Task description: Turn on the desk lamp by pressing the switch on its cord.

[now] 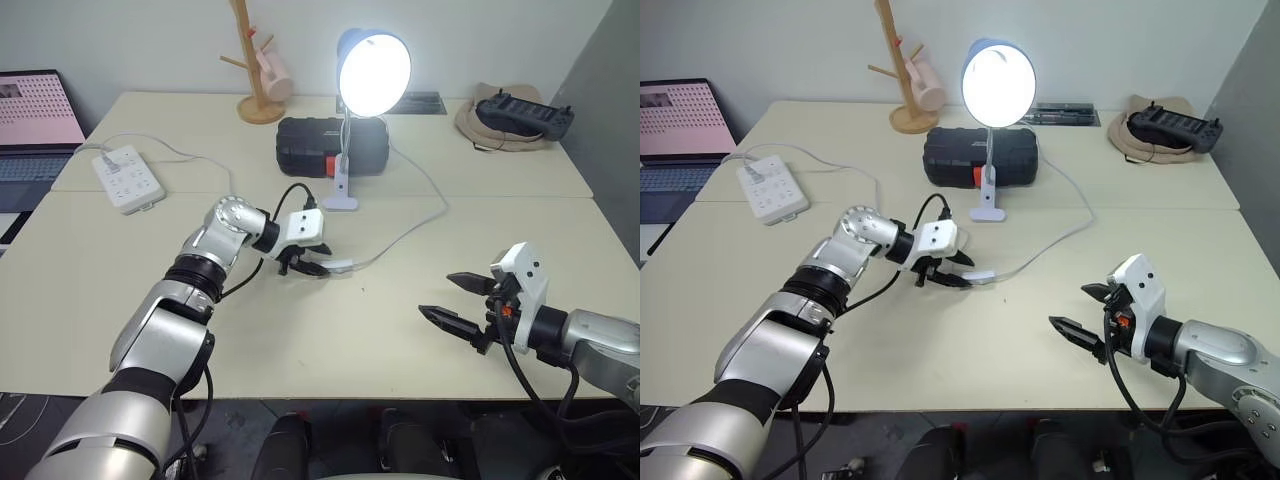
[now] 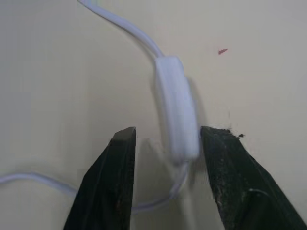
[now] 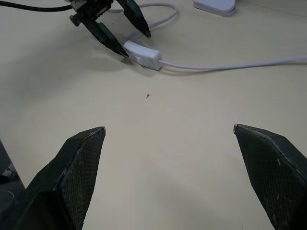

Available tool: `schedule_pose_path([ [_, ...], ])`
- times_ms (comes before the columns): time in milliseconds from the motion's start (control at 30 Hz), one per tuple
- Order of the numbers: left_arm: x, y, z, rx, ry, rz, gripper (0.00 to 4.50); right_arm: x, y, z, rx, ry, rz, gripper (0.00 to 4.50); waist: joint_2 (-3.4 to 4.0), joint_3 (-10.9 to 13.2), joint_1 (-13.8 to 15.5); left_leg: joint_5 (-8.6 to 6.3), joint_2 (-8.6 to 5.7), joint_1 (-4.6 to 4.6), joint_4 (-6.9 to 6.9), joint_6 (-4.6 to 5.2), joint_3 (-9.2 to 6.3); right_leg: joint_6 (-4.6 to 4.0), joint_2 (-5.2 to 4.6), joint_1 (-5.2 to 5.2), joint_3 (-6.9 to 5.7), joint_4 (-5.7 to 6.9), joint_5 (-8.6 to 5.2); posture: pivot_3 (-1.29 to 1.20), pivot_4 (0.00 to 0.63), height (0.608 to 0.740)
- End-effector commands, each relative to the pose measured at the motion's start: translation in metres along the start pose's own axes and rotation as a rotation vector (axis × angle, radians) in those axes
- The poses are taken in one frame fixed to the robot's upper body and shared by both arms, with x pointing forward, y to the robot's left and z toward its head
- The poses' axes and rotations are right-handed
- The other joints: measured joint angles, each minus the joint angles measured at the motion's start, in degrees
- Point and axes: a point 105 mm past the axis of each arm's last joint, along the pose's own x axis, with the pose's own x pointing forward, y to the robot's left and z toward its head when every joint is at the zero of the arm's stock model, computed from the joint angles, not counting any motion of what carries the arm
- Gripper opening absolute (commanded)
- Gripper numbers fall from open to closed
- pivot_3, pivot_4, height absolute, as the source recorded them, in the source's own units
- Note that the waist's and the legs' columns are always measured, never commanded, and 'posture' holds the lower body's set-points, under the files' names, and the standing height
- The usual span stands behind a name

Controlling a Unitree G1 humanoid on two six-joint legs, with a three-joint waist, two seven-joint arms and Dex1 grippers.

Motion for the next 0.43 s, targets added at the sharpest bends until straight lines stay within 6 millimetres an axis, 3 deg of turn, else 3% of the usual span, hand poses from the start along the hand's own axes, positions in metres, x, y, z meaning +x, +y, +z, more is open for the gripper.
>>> schedule_pose_path([
  [33,-0.028,0.009,0.021,0.009,-0.079,0.021,3.09,-0.005,-0.003,0.011,-0.04,-0.044,-0.001,4.5,0.0,0.0,-0.1,0.0,0.01,0.0,0.0,0.0,-0.01,0.0,0.0,0.0,-0.01,0.0,0.0,0.0,0.15,0.74],
  [133,-0.042,0.01,0.024,-0.003,-0.094,0.035,3.79,-0.006,-0.005,0.014,-0.048,-0.049,0.004,4.5,0.0,0.0,-0.2,0.0,0.05,0.04,0.0,0.0,-0.02,0.0,0.04,0.0,-0.01,0.03,0.0,0.0,0.15,0.74],
  [233,-0.071,0.013,0.024,-0.064,-0.135,0.106,4.44,-0.006,-0.008,0.017,-0.07,-0.042,0.023,4.5,0.0,0.0,-0.2,0.0,0.05,0.03,0.01,0.0,-0.03,0.0,0.04,0.0,-0.01,0.04,0.0,0.0,0.15,0.74],
  [333,-0.103,0.004,0.006,-0.091,-0.072,0.169,4.48,-0.007,-0.011,0.019,-0.094,-0.023,0.049,4.5,0.0,0.0,-0.4,0.0,0.08,0.05,-0.01,0.0,-0.04,0.0,0.04,-0.01,0.01,0.03,0.0,0.0,0.15,0.74],
  [433,-0.117,-0.004,-0.003,-0.126,-0.042,0.199,4.48,-0.008,-0.016,0.017,-0.107,-0.003,0.06,4.5,0.02,0.0,-0.6,0.0,0.1,0.12,-0.06,0.0,-0.08,-0.02,0.04,-0.01,0.05,0.05,-0.01,0.0,0.15,0.74],
])
